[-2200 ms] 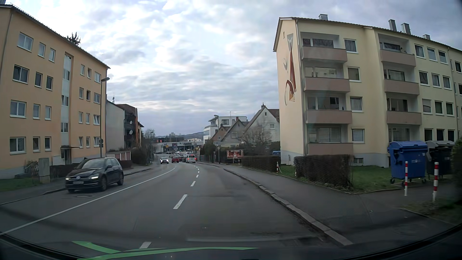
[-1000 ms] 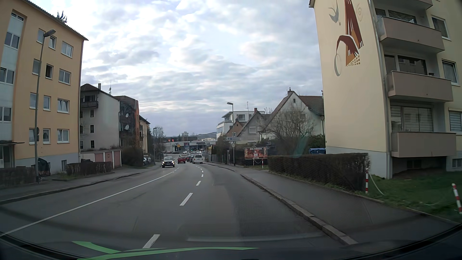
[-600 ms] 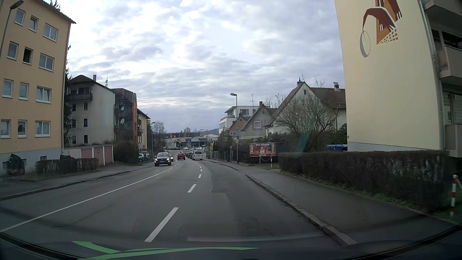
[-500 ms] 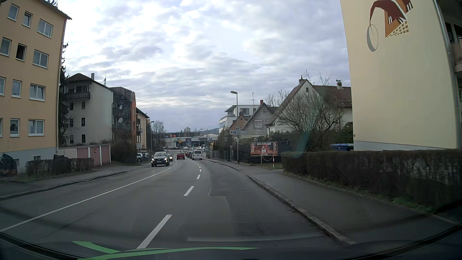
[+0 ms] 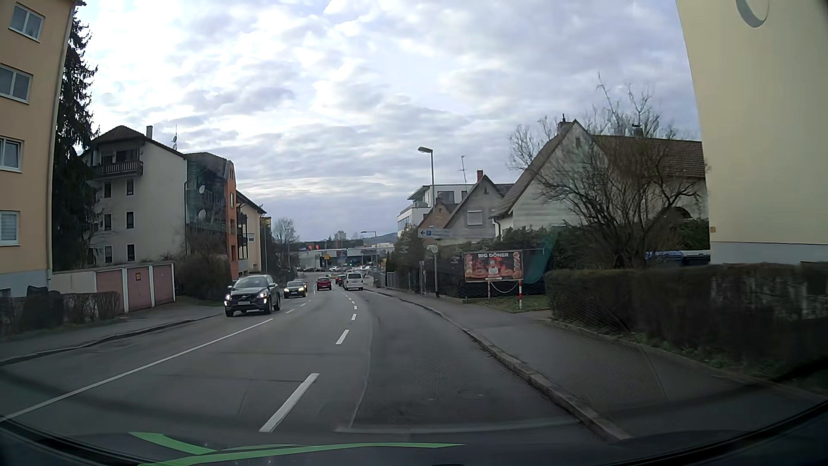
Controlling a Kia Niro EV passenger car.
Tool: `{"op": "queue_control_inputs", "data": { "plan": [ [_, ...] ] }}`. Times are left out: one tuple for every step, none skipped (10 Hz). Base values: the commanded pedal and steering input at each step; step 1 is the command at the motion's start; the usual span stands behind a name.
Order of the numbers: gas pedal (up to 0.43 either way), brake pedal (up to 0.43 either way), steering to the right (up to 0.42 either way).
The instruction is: Follow the waypoints while adhering to traffic rules and regulations
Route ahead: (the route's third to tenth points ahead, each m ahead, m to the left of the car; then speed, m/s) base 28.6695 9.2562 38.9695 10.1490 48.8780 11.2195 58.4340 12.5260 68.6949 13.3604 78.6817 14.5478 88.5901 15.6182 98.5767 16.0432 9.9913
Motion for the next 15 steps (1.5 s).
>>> {"op": "queue_control_inputs", "data": {
  "plan": [
    [0.067, 0.0, -0.022],
    [0.067, 0.0, -0.021],
    [0.067, 0.0, -0.022],
    [0.067, 0.0, -0.022],
    [0.067, 0.0, -0.022],
    [0.067, 0.0, -0.023],
    [0.067, 0.0, -0.022],
    [0.067, 0.0, -0.023],
    [0.079, 0.0, -0.023],
    [0.079, 0.0, -0.023],
    [0.079, 0.0, -0.023],
    [0.079, 0.0, -0.023],
    [0.079, 0.0, -0.022],
    [0.079, 0.0, -0.023],
    [0.079, 0.0, -0.022]
  ]
}}
